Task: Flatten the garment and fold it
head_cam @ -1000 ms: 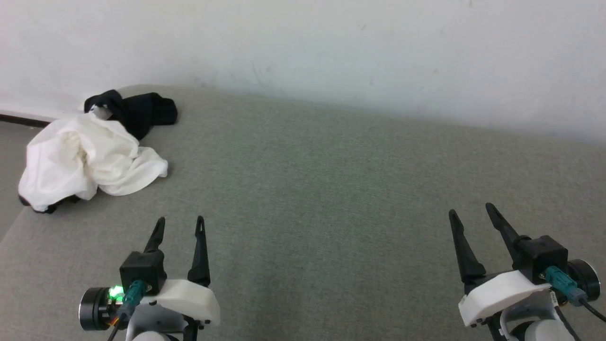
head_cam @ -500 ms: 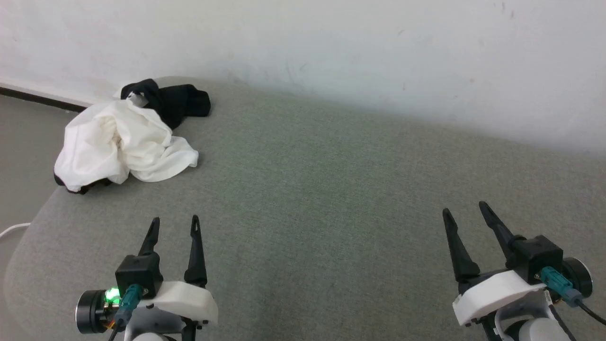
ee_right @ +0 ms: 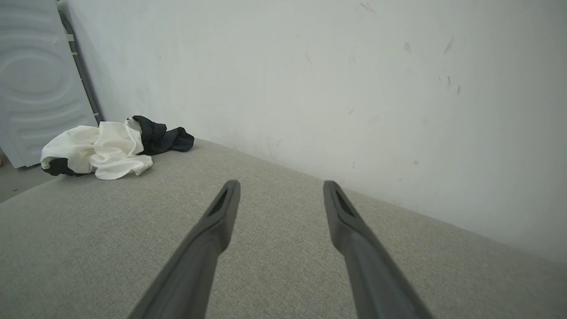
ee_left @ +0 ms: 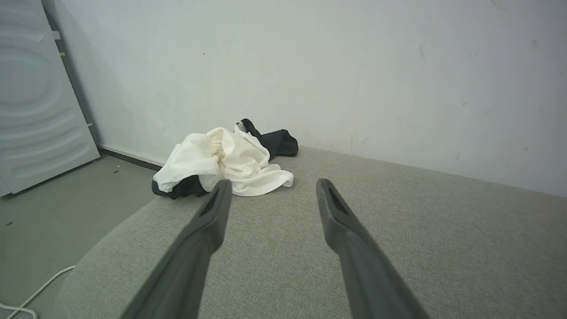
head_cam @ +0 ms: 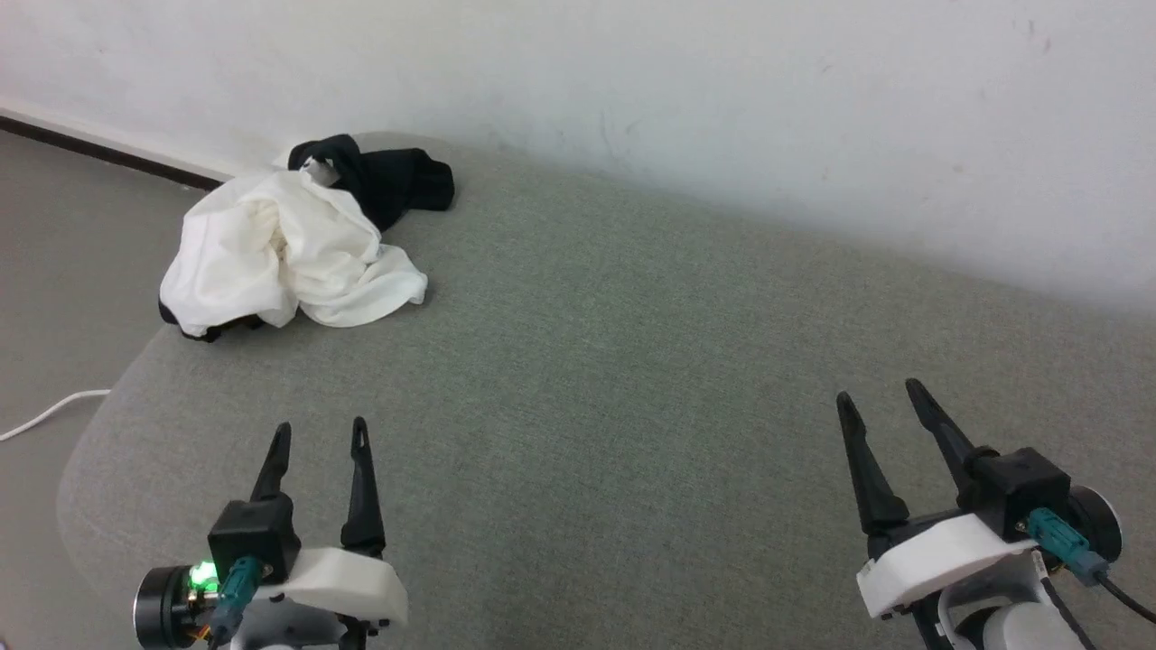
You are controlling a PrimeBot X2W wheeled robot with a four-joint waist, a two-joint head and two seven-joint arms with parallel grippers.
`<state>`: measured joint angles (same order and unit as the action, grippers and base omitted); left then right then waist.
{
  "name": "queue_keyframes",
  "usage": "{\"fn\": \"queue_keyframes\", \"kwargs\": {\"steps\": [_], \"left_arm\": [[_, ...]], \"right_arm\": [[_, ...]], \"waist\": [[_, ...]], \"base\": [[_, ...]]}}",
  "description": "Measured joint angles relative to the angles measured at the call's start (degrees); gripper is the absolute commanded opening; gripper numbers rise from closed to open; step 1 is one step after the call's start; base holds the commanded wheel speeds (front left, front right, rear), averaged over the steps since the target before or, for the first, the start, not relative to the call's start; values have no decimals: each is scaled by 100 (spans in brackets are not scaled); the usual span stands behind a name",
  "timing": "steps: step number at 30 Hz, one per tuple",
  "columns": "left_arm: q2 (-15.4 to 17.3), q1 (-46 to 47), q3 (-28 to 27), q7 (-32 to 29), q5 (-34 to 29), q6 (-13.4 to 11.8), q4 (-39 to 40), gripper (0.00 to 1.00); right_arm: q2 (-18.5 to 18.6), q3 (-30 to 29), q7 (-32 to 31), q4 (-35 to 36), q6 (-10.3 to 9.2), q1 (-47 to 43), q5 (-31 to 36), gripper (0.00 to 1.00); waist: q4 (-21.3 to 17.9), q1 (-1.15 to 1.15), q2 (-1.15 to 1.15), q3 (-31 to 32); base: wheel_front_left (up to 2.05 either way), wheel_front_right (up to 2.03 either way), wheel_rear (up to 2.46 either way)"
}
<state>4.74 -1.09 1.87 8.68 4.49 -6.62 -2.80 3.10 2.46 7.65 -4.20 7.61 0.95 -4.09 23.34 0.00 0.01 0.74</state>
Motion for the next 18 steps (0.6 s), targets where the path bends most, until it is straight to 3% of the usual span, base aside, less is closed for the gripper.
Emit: {"fn": "queue_keyframes", "kwargs": {"steps": [18], "left_arm": [[80, -115, 9, 222, 129, -175, 2, 100]], "right_arm": [[-1, 108, 171, -38, 0, 12, -96, 100]], "waist": [[573, 0, 0, 28]], "base": [[0, 0, 0]]}}
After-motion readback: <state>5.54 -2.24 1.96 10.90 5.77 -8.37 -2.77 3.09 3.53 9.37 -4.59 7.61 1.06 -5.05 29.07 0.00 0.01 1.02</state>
